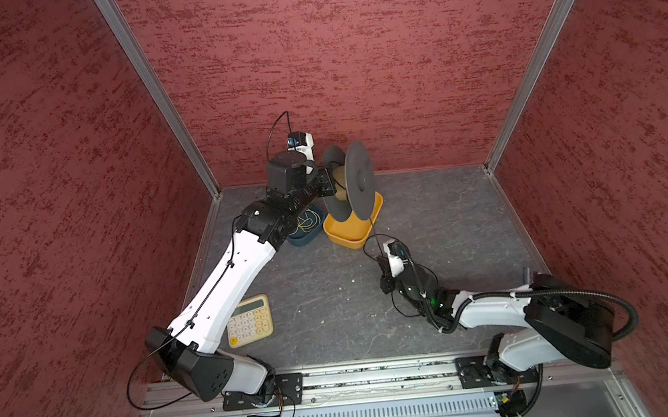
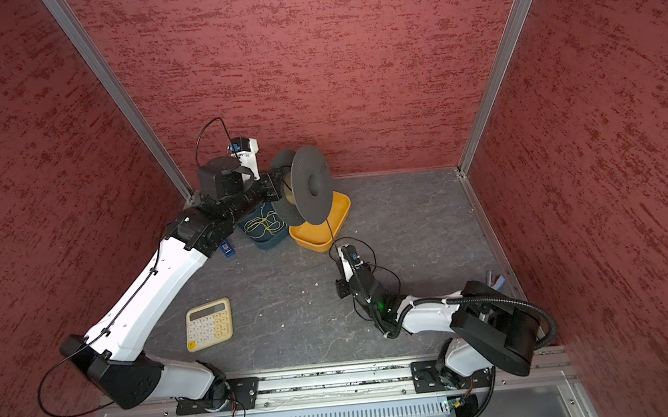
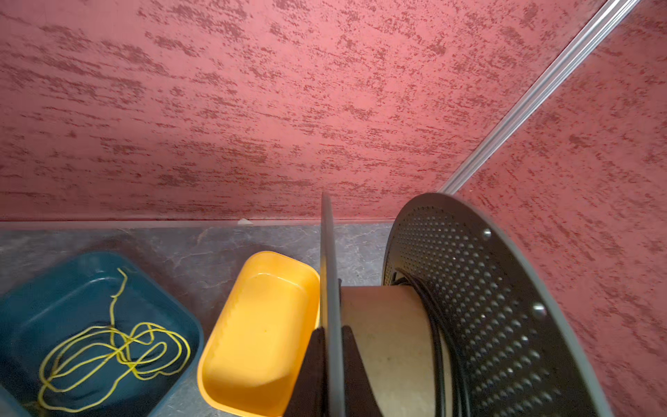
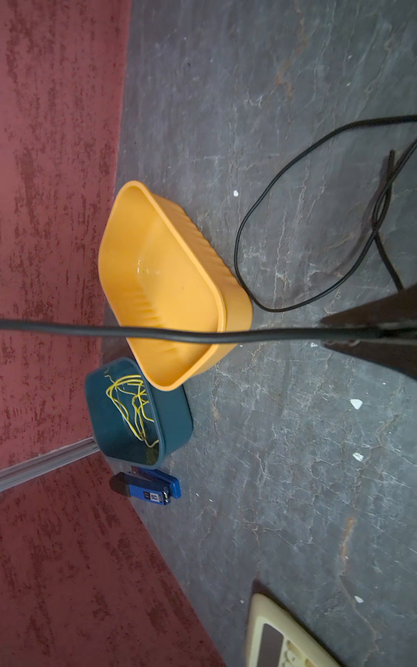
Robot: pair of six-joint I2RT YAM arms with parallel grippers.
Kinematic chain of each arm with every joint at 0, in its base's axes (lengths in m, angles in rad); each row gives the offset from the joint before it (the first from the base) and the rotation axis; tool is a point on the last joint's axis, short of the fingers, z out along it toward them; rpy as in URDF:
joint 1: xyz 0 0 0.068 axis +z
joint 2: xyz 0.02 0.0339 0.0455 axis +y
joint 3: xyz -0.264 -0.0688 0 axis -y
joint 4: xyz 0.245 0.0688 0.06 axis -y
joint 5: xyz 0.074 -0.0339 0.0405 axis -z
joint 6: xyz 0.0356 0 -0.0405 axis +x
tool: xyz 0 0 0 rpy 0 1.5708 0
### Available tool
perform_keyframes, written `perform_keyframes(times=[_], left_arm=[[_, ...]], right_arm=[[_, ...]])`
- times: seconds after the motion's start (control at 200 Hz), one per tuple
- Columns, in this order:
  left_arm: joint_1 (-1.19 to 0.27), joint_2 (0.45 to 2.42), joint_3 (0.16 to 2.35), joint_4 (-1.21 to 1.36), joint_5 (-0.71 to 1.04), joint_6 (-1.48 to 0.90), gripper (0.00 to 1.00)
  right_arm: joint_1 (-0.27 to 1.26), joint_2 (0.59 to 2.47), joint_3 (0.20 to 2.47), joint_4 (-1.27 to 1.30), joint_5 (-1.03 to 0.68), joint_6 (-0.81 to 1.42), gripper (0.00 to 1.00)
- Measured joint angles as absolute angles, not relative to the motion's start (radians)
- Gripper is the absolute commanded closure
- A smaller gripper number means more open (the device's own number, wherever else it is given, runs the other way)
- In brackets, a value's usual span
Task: Wrap the cables
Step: 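Grasp the cable and pull it toward the robot while left lowers spool, then carry the black cable up and over the spool with the right gripper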
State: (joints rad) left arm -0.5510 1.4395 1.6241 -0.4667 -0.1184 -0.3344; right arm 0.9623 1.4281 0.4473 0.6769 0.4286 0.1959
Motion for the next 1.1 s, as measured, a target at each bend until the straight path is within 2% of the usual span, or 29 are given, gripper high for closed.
perform_keyframes(times=[0.276,0.436,0.581,0.832,1.097], left_arm=[[-0.649,1.538,1.673,-0.511,-0.377,-0.21,1.0],[-0.69,1.594,1.679,-0.55,-0.493,-0.147,1.0],[-0.714,1.603,1.668,-0.587,-0.579,-0.114,1.0],[-0.745,1.603,1.635,-0.673,-0.624,-0.114,1.0],[-0.794,1.608,1.636,-0.776,-0.573,-0.117,1.0]], right_arm=[[1.106,1.434,0.612,0.563,0.543,0.088,1.0],[1.133,1.419,0.707,0.458,0.613,0.054,1.0],[1.133,1.333,0.721,0.411,0.677,0.015,1.0],[1.083,1.262,0.765,0.353,0.771,-0.052,1.0],[0.978,1.271,0.928,0.195,0.766,-0.06,1.0]])
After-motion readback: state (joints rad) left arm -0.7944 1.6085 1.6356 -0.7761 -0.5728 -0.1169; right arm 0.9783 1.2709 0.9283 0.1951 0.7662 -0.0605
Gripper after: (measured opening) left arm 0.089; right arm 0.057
